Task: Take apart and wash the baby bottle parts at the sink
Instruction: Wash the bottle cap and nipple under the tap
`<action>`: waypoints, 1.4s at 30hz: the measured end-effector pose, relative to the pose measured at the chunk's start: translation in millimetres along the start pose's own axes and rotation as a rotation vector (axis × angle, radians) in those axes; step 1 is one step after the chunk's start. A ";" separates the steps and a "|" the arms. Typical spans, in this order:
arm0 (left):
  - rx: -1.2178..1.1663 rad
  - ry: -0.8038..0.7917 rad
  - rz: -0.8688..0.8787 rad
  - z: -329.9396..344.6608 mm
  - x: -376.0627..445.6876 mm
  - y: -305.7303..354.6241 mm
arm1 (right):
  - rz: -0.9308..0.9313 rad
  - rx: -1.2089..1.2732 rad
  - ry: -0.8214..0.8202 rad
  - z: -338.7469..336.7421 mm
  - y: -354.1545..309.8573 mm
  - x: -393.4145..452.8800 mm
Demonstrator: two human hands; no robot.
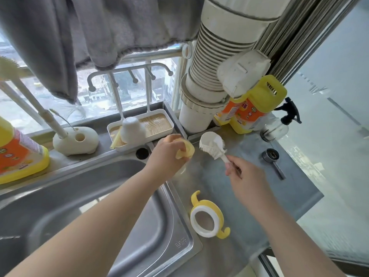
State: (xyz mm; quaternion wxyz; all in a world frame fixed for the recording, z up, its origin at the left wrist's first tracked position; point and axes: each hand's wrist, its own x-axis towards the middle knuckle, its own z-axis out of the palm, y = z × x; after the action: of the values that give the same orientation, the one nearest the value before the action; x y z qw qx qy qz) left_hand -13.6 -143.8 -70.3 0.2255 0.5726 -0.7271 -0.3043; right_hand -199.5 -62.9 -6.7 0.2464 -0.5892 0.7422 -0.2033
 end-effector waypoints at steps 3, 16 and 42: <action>-0.087 0.019 0.009 0.6 -3.7 -0.1 | -0.007 0.001 -0.003 0.9 -1.6 0.6; -1.266 0.370 -0.435 -57.1 -73.2 -20.8 | -0.263 0.019 -0.062 18.1 -60.3 -1.1; -0.957 0.731 -0.681 -121.9 -281.2 -142.2 | -0.920 -0.246 -0.655 195.0 -209.2 -103.7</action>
State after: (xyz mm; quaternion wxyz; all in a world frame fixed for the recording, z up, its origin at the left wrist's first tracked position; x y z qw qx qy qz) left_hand 235.9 83.9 -77.2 0.5760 0.6722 -0.1698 -0.4330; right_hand 99.6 -10.7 -24.9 0.2793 -0.9078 0.3127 -0.0088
